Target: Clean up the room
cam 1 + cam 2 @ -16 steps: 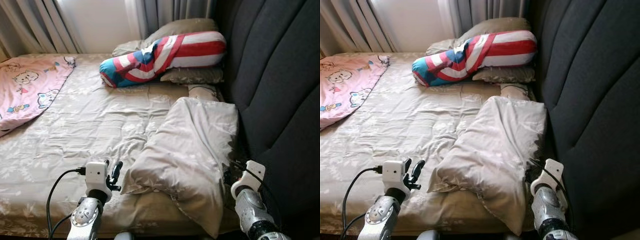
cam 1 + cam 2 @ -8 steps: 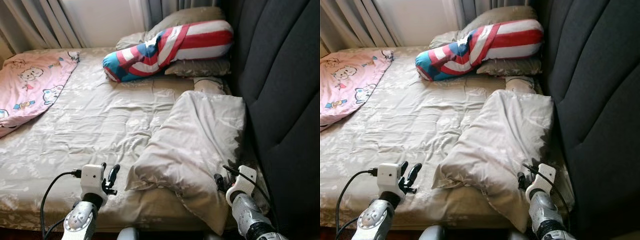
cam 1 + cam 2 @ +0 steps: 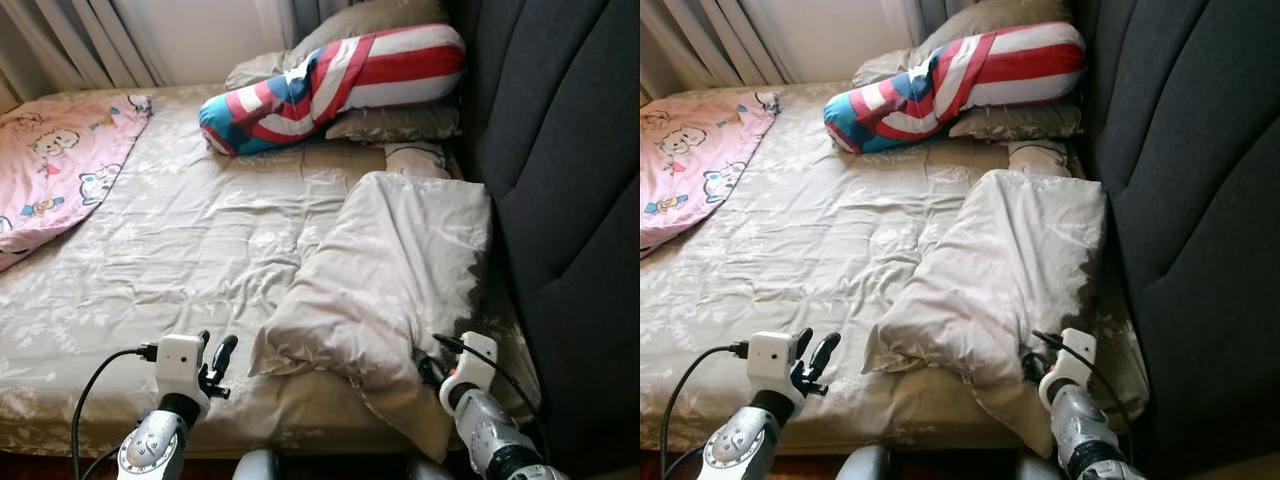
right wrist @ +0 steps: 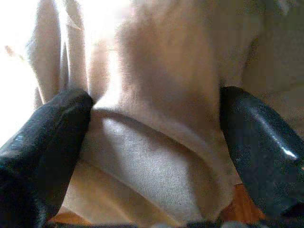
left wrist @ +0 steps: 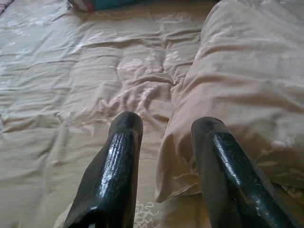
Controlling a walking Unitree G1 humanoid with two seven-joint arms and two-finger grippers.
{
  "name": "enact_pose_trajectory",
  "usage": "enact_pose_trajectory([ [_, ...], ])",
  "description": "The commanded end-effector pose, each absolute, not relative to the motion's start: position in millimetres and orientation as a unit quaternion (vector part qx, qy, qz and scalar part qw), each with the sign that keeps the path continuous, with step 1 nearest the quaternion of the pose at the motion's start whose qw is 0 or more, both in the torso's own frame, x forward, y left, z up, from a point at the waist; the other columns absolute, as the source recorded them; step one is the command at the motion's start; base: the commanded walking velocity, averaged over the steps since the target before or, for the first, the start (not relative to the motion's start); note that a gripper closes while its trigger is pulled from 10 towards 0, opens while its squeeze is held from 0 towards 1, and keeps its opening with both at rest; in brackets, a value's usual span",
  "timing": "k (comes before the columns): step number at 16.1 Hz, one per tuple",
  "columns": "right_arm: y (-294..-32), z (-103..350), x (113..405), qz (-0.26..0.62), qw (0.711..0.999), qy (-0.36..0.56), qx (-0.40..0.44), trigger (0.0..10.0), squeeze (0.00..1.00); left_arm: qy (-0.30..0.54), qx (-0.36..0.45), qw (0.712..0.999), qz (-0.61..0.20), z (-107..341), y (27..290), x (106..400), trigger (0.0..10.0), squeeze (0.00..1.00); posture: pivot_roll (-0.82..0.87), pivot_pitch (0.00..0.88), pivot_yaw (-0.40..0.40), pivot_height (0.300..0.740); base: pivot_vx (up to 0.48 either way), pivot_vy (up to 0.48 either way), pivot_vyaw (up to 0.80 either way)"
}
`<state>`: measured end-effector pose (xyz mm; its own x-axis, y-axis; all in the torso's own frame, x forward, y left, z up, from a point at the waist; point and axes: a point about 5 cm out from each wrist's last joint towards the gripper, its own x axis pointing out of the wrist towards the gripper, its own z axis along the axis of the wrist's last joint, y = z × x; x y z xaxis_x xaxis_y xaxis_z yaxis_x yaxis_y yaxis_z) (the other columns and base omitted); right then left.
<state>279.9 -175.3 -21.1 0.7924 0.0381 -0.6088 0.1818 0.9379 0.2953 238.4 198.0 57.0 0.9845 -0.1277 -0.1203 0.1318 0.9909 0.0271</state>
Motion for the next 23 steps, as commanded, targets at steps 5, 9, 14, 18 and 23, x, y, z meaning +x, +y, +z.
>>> enact_pose_trajectory([
  [5,-157.2,-39.7,260.6,-0.012,0.914,0.377,0.152,10.0,0.00,0.077,0.026,0.994,-0.067,56.7,203.6,227.1,10.0,0.00,0.08,0.194,0.095,0.657,0.000,0.000,0.00],
  [9,-151.6,-41.2,259.0,-0.010,0.915,0.378,0.142,0.0,0.00,0.086,0.031,0.994,-0.067,58.8,207.0,219.9,10.0,0.00,0.09,0.222,0.104,0.657,0.000,0.000,0.00],
  [14,-145.5,-40.6,259.9,-0.001,0.916,0.376,0.142,0.0,0.00,0.091,0.032,0.993,-0.064,60.5,207.6,218.2,10.0,0.00,0.09,0.237,0.101,0.657,0.000,0.000,0.00],
  [18,-150.2,-40.2,260.2,-0.006,0.918,0.373,0.132,0.0,0.00,0.094,0.029,0.993,-0.063,59.4,205.0,221.7,10.0,0.00,0.09,0.224,0.093,0.657,0.000,0.000,0.00],
  [23,-152.8,-39.8,260.6,-0.008,0.920,0.372,0.123,0.0,0.00,0.092,0.024,0.994,-0.059,57.1,201.5,227.8,10.0,0.00,0.07,0.202,0.076,0.657,0.000,0.000,0.00],
])
